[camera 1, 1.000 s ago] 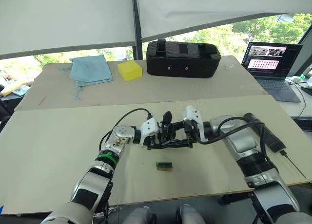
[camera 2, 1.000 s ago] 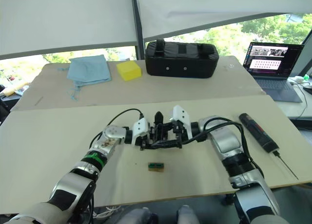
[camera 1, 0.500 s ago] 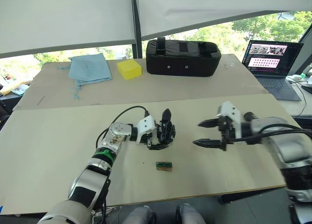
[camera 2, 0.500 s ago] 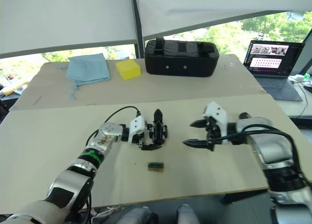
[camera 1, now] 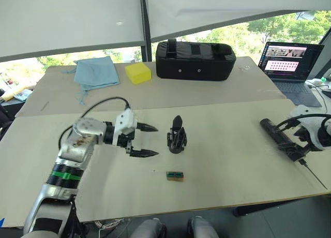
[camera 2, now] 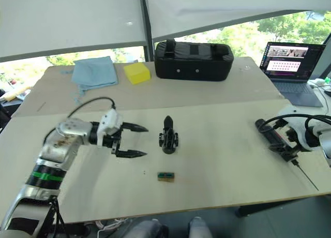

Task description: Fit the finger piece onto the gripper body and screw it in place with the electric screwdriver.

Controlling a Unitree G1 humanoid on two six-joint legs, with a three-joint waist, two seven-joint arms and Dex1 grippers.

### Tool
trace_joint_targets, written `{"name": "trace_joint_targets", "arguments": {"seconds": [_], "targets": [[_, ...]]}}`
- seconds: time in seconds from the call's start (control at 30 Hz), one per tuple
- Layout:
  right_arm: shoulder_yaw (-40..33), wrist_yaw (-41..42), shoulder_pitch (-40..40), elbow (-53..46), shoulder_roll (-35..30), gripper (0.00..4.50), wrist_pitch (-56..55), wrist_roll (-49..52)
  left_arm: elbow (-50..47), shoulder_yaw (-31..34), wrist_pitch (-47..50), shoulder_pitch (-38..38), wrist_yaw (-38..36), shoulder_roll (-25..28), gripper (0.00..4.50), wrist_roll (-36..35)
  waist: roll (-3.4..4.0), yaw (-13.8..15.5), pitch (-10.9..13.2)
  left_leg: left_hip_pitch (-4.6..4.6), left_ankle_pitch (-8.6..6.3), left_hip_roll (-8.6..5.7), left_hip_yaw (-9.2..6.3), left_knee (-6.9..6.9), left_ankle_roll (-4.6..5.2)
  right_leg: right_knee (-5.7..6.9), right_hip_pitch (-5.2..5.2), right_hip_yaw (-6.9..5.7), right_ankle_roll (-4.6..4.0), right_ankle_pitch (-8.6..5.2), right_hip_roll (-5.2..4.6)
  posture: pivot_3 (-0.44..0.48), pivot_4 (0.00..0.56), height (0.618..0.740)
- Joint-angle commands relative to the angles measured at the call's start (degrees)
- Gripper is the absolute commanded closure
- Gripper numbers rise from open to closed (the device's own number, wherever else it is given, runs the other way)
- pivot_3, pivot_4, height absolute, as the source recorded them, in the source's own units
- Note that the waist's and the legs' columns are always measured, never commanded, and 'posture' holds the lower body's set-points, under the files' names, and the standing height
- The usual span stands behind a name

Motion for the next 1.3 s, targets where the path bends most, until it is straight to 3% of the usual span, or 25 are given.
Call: {"name": "trace_joint_targets", "arguments": {"seconds": [0.03, 0.2, 0.3, 0.43, 0.57, 0.6, 0.8, 1.0, 1.07, 1.2, 1.3], "targets": [[1.8, 1.9, -3.6, 7.2, 1.4, 0.02, -4.1, -3.7, -10.6, 2.3, 9.6, -0.5, 0.5, 3.1, 0.0, -8.2, 0.02, -0.2, 0.0, 0.03, 0.01, 0.04, 0.0, -0.05, -0.02, 0.01, 0.0, 0.01, -0.02, -0.01, 0.02, 0.0, 0.15, 0.74], [3.5, 4.6, -8.2, 15.5, 6.1, 0.02, -2.8, -6.2, -16.1, 4.6, 17.3, -3.9, 1.3, 6.9, 0.0, -16.2, 0.11, -0.8, 0.2, 0.07, 0.09, 0.13, -0.01, -0.12, -0.14, 0.04, -0.01, 0.08, -0.11, -0.06, 0.15, 0.0, 0.15, 0.74], [3.5, 4.9, -10.5, 20.3, 8.1, 0.02, -3.4, -7.5, -16.4, 4.8, 17.4, -5.3, 1.7, 7.9, 0.0, -17.0, 0.01, -0.8, 0.2, 0.11, 0.12, 0.18, -0.01, -0.09, -0.2, 0.02, 0.07, 0.06, -0.13, -0.05, 0.24, 0.0, 0.15, 0.74], [3.3, 7.1, -12.0, 21.8, 8.5, 1.21, -6.8, -8.4, -17.2, 3.4, 14.5, -4.4, 2.2, 8.6, 0.0, -14.9, -0.02, -0.8, 0.2, 0.29, 0.12, 0.16, -0.01, -0.19, -0.2, 0.0, 0.17, 0.09, -0.14, -0.05, 0.26, 0.0, 0.15, 0.74], [3.0, 18.7, -7.2, 8.8, 4.6, 2.55, -8.1, -5.5, -17.9, 0.9, 10.7, -2.9, 1.6, 8.7, 0.0, -12.4, 0.05, -0.8, 0.3, 0.27, 0.13, 0.15, 0.0, -0.25, -0.22, 0.03, 0.1, 0.13, -0.14, -0.05, 0.26, 0.0, 0.15, 0.74], [2.6, 21.5, -5.8, 4.1, 3.4, 2.58, -7.2, -4.2, -17.7, 0.7, 10.3, -3.1, 1.5, 8.5, 0.0, -12.4, 0.13, -0.7, 0.3, 0.25, 0.14, 0.15, -0.01, -0.29, -0.24, 0.03, 0.07, 0.13, -0.15, -0.05, 0.27, 0.0, 0.15, 0.74], [-2.3, 27.0, 6.9, -23.6, -0.3, 2.58, -8.8, 2.9, -17.0, 0.2, 4.7, -2.2, 2.2, 5.3, 0.0, -11.4, 0.41, -0.5, 0.6, 0.15, 0.17, 0.22, -0.01, -0.31, -0.28, 0.04, -0.03, 0.12, -0.15, -0.06, 0.27, 0.0, 0.15, 0.74], [1.1, 23.8, 9.9, -24.7, 0.0, 2.58, -13.4, -2.4, -17.7, -1.0, 2.9, -0.1, -0.3, 6.4, 0.0, -11.1, 0.39, 0.2, 0.6, 0.14, 0.17, 0.09, 0.0, -0.2, -0.28, 0.04, 0.03, 0.08, -0.14, -0.05, 0.18, 0.0, 0.15, 0.74], [2.7, 24.7, 8.2, -24.6, 0.7, 1.48, -8.4, -3.2, -17.9, -1.7, 3.2, 0.5, -2.6, 8.1, 0.0, -11.3, 0.36, 0.2, 0.6, 0.15, 0.17, 0.09, 0.0, -0.17, -0.28, 0.07, 0.04, 0.08, -0.14, -0.05, 0.16, 0.0, 0.15, 0.74], [6.7, 27.3, 5.2, -25.6, 1.5, 0.18, -0.2, -5.2, -18.0, -2.6, 4.2, 0.7, -3.2, 8.8, 0.0, -11.4, 0.33, 0.1, 0.6, 0.16, 0.17, 0.17, -0.01, -0.18, -0.28, 0.06, 0.04, 0.06, -0.15, -0.06, 0.21, 0.0, 0.15, 0.74], [10.1, 30.1, 3.6, -25.9, 1.7, 0.08, 3.8, -6.3, -17.9, -2.8, 4.1, 0.8, -3.2, 8.8, 0.0, -11.3, 0.3, 0.1, 0.7, 0.12, 0.17, 0.17, -0.02, -0.17, -0.28, 0.05, 0.03, 0.07, -0.15, -0.06, 0.18, 0.0, 0.15, 0.74]]}}
